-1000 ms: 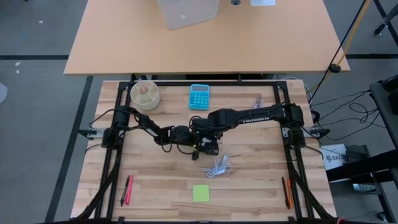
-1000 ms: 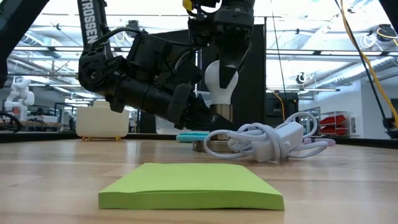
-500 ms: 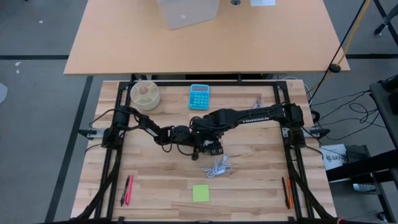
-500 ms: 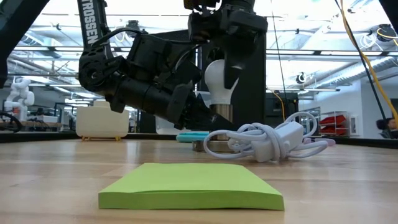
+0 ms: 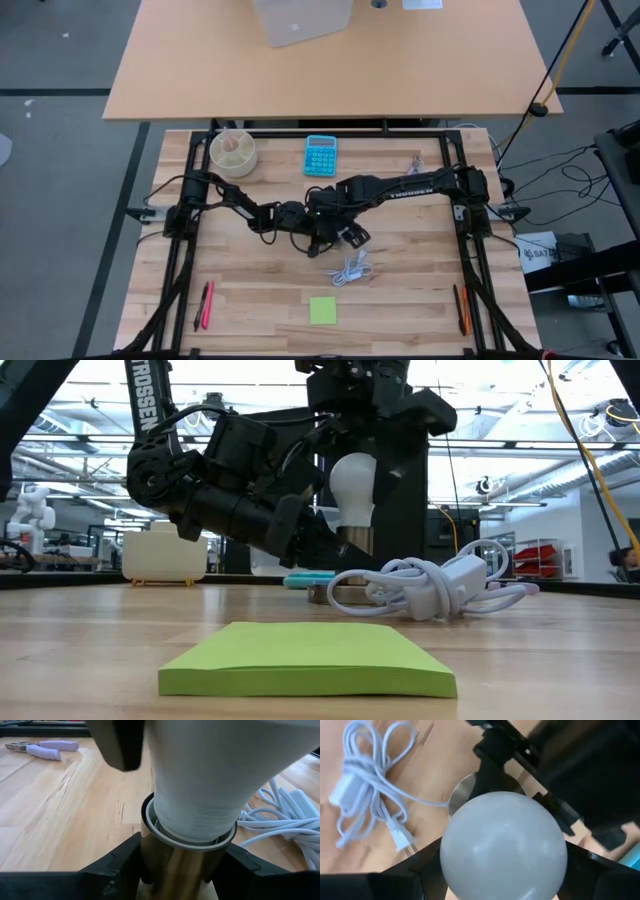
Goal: Screw lightbulb
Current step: Remove the lightbulb from the lamp
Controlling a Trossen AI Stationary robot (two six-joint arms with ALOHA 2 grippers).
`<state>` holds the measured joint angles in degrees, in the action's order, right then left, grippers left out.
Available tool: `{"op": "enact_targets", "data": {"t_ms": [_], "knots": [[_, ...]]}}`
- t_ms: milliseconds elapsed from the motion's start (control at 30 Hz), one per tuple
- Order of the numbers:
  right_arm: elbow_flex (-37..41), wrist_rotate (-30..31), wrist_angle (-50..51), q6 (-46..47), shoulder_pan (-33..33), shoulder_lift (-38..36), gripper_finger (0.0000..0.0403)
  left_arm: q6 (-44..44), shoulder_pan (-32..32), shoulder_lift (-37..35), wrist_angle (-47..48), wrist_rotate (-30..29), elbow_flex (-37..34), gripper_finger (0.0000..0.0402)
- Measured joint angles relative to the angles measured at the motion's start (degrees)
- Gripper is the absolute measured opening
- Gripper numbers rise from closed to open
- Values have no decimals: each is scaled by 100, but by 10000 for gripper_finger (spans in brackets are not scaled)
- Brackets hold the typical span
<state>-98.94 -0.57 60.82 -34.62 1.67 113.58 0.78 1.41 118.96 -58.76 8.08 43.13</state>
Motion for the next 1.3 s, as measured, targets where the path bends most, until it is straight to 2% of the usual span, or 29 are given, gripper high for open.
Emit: {"op": "enact_targets", "data": {"t_ms": [300,567,667,1133,1300], "knots": [[6,84,-99,-1844,4,8,269,-24,-2,0,1,49,-2,197],[11,112,-177,-2559,2,11,272,-24,-2,0,-2,66,-4,197],[11,115,-195,-2291,4,11,283,-42,-2,0,-5,106,-7,197],[-12,40,-41,59,72,9,366,-44,8,0,-4,53,9,197],[-13,124,-18,884,98,8,377,-18,30,0,24,65,9,197]]}}
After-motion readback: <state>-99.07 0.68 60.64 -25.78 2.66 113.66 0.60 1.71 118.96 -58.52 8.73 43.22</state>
